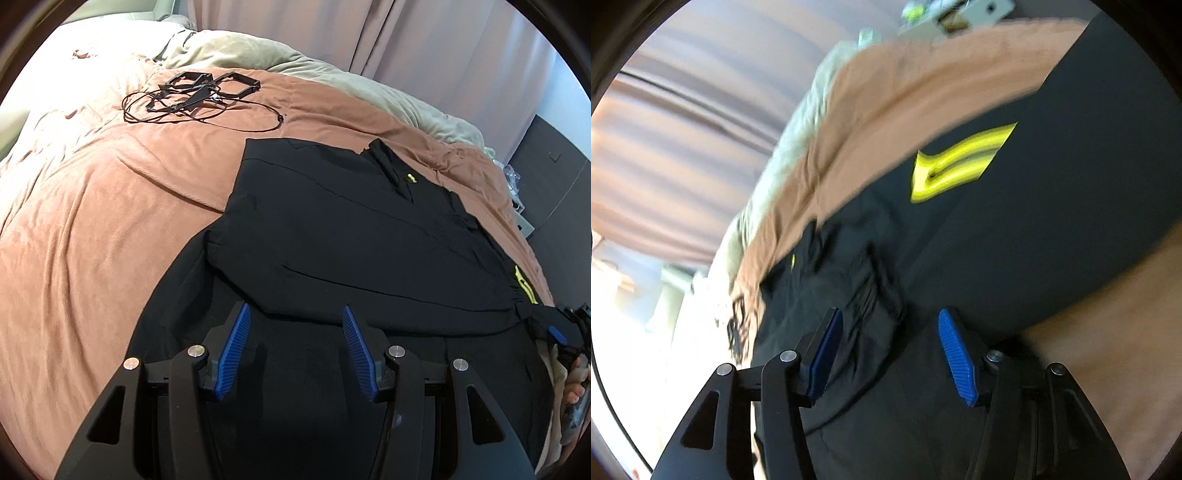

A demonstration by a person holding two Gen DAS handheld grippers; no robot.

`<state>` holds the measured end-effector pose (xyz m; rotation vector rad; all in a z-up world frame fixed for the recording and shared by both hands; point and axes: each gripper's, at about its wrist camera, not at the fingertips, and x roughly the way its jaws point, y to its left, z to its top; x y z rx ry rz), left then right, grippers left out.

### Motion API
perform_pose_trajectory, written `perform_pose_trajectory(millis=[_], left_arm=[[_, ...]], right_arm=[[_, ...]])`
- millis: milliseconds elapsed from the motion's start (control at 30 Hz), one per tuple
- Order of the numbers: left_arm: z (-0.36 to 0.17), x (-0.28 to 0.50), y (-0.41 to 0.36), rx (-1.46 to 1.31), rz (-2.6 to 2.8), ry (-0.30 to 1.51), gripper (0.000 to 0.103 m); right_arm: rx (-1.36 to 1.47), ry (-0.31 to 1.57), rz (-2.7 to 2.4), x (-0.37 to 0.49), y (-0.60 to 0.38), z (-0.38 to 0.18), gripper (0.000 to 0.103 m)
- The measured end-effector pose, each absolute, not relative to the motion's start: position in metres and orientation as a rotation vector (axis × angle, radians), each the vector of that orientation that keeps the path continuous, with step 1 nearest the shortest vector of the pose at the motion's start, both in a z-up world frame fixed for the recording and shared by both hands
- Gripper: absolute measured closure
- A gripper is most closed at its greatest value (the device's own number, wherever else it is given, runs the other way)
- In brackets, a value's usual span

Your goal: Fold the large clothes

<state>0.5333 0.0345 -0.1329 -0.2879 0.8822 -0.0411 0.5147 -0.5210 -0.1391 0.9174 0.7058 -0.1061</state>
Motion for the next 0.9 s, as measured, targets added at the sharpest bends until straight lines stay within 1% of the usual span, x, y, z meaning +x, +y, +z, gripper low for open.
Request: perform_pose_trajectory(millis=[100,267,333,367,400,467,600,667,700,733,900], left_arm=[[-0.129,0.53,0.033,-0.321,-0.06,0.872,0.05],[-0.125,0.527,0.03,-0.366,-0.087,0.855,0.05],[-0.122,0.525,0.027,-0.359,-0.079,0.839,0.04],[-0.121,0.525,0.026,-0.356,-0.077,0.83,0.029],[-0.12,0.523,0.026,-0.355,-0.075,0.815,0.023],[-0.118,0.522,0.025,-0.357,-0.074,0.796,0.02],[-0.117,0.524,0.027,-0.362,-0.073,0.787,0.02],[-0.119,0.526,0.026,-0.361,-0.078,0.788,0.02],[-0.12,0.526,0.026,-0.36,-0.079,0.791,0.02],[-0.121,0.526,0.026,-0.36,-0.079,0.794,0.02],[-0.125,0.527,0.029,-0.38,-0.084,0.808,0.02]], right_arm=[[0.917,0.668,-0.202,0.485,-0.543,-0.129,0.048],[1.003,0.636,-0.298,0.45,-0.576,-0.132,0.048],[1.01,0.624,-0.327,0.443,-0.586,-0.132,0.048],[1.01,0.618,-0.336,0.44,-0.591,-0.133,0.048],[1.012,0.613,-0.348,0.44,-0.596,-0.135,0.048],[1.027,0.591,-0.362,0.441,-0.608,-0.141,0.048],[1.026,0.526,-0.385,0.444,-0.622,-0.148,0.049],[1.011,0.501,-0.383,0.449,-0.627,-0.15,0.065],[1.006,0.496,-0.366,0.452,-0.627,-0.15,0.085],[0.996,0.487,-0.35,0.453,-0.627,-0.148,0.098],[0.877,0.356,-0.282,0.456,-0.602,-0.11,0.099]])
